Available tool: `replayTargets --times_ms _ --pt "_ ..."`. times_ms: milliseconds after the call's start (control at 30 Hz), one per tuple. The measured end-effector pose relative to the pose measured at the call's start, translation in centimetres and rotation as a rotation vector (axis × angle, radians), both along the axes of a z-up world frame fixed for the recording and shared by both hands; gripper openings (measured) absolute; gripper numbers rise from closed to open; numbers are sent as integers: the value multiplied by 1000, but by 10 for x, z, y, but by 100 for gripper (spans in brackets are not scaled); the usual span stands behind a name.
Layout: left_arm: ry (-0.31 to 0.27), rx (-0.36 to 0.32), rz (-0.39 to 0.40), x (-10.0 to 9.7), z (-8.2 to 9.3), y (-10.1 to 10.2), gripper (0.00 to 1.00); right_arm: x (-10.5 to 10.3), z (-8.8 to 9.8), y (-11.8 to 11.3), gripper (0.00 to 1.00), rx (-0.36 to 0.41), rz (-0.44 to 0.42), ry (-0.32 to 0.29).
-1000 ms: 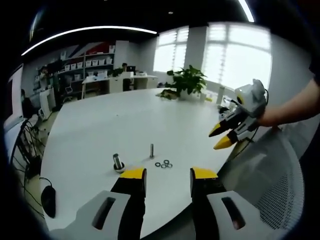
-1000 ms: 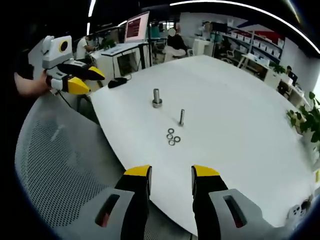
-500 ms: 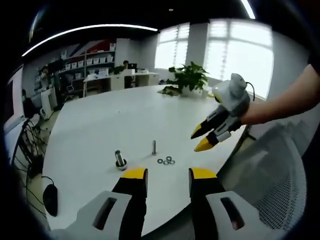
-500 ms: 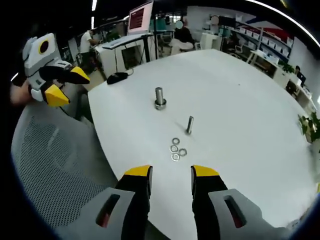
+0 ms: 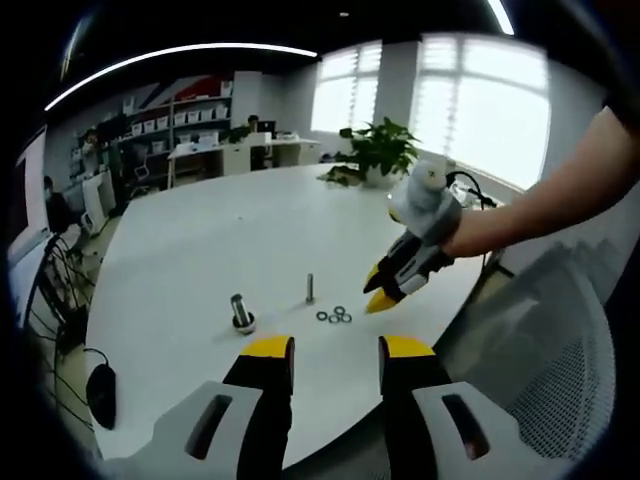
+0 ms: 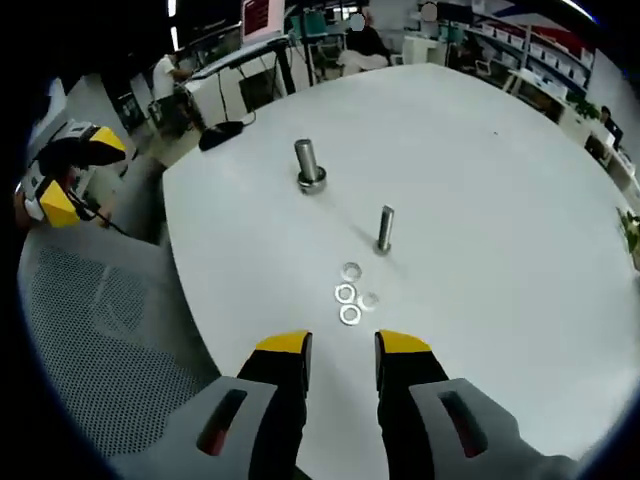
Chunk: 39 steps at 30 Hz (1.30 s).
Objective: Place the washer onto the threaded stud by aligning its center hole with the stud, sliding it down to the base, and recovering from edge contact or off-axis alignment until the washer reaches the visible bottom stop.
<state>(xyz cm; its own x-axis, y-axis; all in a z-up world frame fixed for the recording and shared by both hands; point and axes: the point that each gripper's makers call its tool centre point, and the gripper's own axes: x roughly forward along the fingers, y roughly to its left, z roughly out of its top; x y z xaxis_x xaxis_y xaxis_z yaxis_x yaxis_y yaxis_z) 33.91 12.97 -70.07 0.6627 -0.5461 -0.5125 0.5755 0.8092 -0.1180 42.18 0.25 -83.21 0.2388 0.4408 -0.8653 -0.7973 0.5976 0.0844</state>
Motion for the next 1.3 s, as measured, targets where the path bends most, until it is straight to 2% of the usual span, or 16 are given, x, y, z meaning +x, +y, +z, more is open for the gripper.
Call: replayTargets --times_ms 133,333,600,767,867,1067,1300 --pt "2 7 -2 0 -1 0 32 4 -11 3 27 -30 25 5" --pt "10 9 -1 0 -3 0 31 7 -26 5 26 -52 15 50" --pt "15 8 2 -1 -3 1 31 6 -35 5 25 -88 43 55" --pt "17 8 5 0 -4 1 31 10 -34 8 24 -104 83 36" --pt "17 10 4 0 -4 1 31 10 -35 12 24 -117 135 20" --pt "23 12 4 -1 -5 1 31 10 -36 15 24 -193 247 0" --pt "33 22 5 -1 -7 2 31 10 -35 16 21 -195 261 9"
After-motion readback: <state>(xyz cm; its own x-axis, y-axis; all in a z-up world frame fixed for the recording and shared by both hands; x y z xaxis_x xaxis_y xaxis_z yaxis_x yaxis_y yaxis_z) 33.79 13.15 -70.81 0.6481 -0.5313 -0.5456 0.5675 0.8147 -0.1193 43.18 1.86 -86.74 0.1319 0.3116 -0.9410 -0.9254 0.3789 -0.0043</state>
